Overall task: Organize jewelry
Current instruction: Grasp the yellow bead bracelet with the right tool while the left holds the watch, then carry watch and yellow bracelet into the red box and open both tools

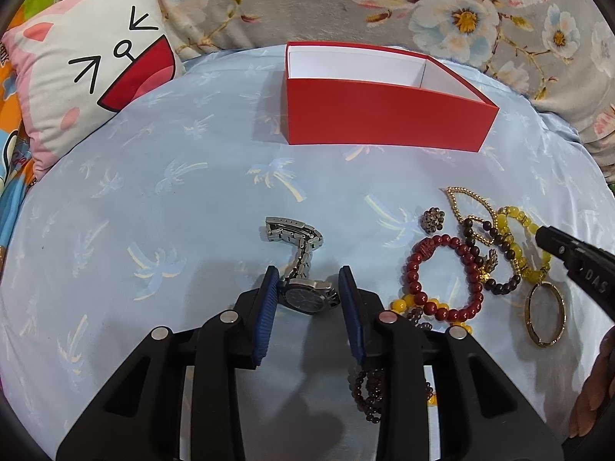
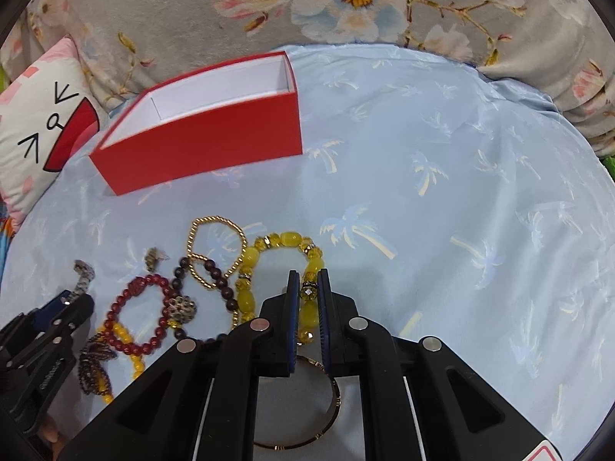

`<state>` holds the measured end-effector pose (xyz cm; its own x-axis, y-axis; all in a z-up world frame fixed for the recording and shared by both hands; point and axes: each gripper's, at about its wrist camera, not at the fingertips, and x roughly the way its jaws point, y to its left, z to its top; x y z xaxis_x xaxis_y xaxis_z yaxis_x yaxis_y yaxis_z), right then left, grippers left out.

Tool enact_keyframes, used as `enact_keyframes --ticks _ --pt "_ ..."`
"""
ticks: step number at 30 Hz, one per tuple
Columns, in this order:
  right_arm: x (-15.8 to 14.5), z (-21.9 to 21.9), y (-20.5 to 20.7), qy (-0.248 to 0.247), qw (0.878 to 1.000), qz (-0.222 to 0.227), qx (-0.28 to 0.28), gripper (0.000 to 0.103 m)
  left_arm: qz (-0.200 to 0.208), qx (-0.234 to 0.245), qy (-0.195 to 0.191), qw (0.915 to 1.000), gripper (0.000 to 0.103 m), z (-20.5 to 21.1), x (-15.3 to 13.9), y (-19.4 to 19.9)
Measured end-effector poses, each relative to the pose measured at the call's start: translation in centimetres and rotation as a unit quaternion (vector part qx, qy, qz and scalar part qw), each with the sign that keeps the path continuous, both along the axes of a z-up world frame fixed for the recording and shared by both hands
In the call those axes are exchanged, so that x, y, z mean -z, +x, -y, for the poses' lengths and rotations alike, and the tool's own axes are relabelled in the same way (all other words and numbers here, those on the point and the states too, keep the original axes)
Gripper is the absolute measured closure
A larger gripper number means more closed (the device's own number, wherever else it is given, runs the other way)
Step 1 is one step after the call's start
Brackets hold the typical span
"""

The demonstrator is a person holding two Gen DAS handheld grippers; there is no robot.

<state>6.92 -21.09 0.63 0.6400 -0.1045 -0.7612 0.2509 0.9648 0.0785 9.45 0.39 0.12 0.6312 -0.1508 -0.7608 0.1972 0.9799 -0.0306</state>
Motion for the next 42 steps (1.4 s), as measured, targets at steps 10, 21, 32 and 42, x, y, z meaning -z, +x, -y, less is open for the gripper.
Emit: enact_keyframes --ticks 10,21,32,42 --pt "-4.7 0.1 1.0 -0.006 0.999 0.028 -0.038 0.094 -0.004 -0.001 -0.012 0.9999 0.074 -0.8 -0.5 0.4" --pt "-8.3 0.7 4.5 -0.01 0.996 0.053 -0.077 0.094 0.021 0.002 -0.017 0.9996 0.075 -1.3 -6.8 4.0" --pt "-12.8 -0.3 10.1 -0.026 0.992 0.081 -0.097 0.094 0.054 0.033 -0.004 0.998 0.103 0.7 -11.8 10.6" --pt "-12.1 -1.2 10.6 -0.026 0.993 0.075 -0.088 0.094 0.002 0.027 -0.013 0.9995 0.063 -1.7 -7.3 10.9"
